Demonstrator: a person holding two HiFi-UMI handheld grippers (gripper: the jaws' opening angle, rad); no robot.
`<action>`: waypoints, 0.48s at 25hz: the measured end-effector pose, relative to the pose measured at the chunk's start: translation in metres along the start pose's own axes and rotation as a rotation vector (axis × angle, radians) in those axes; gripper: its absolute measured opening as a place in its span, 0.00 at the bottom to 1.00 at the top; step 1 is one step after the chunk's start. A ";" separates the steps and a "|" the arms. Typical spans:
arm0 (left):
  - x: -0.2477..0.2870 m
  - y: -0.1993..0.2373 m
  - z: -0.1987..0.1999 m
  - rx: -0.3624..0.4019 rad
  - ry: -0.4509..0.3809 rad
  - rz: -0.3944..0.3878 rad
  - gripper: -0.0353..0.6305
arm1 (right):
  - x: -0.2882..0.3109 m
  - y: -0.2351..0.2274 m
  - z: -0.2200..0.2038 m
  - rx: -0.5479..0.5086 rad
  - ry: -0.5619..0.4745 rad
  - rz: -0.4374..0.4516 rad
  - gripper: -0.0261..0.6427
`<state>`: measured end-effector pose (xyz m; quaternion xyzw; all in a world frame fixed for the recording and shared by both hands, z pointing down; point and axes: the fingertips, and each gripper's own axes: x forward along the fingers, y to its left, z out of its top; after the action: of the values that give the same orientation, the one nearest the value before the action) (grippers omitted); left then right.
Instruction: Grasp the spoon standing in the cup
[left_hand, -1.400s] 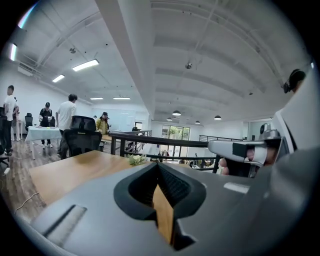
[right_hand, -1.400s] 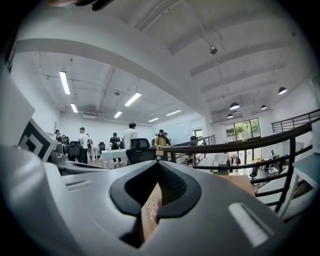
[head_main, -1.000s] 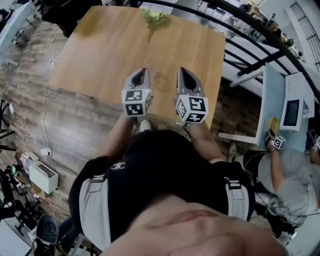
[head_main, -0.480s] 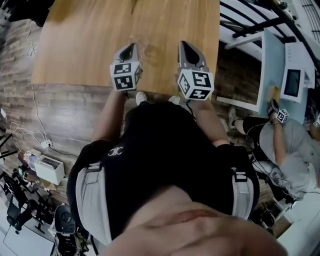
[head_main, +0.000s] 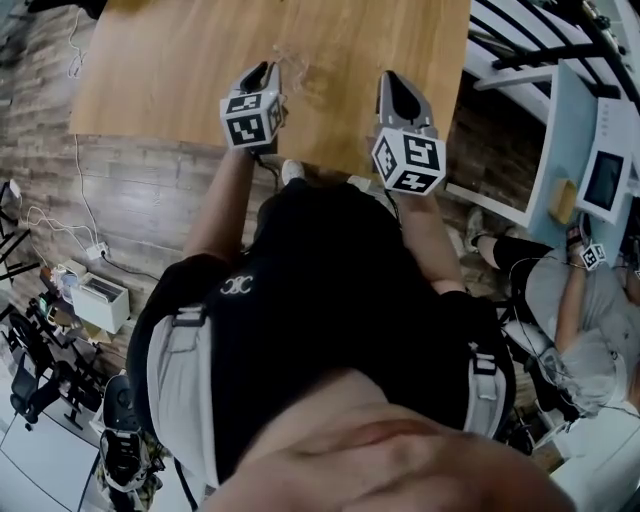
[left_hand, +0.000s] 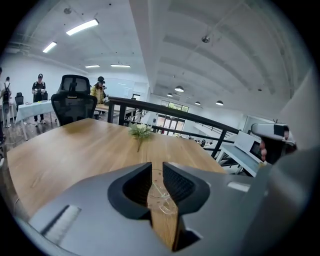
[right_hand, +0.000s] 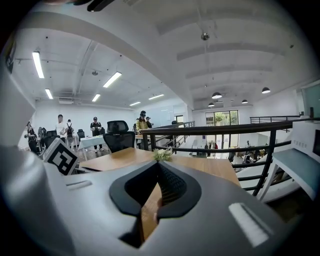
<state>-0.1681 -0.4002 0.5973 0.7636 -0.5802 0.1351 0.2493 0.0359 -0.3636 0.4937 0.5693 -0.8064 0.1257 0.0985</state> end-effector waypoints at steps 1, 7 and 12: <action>0.002 0.002 -0.001 0.005 0.004 0.003 0.18 | -0.001 0.000 0.000 -0.001 -0.001 -0.003 0.04; 0.022 0.014 -0.003 0.017 0.039 0.004 0.18 | -0.007 -0.009 -0.004 0.008 0.001 -0.044 0.04; 0.038 0.023 -0.006 0.050 0.090 -0.032 0.18 | -0.006 -0.013 -0.007 0.013 0.007 -0.075 0.04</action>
<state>-0.1781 -0.4329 0.6267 0.7718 -0.5527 0.1798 0.2580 0.0507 -0.3605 0.4995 0.5993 -0.7835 0.1291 0.1022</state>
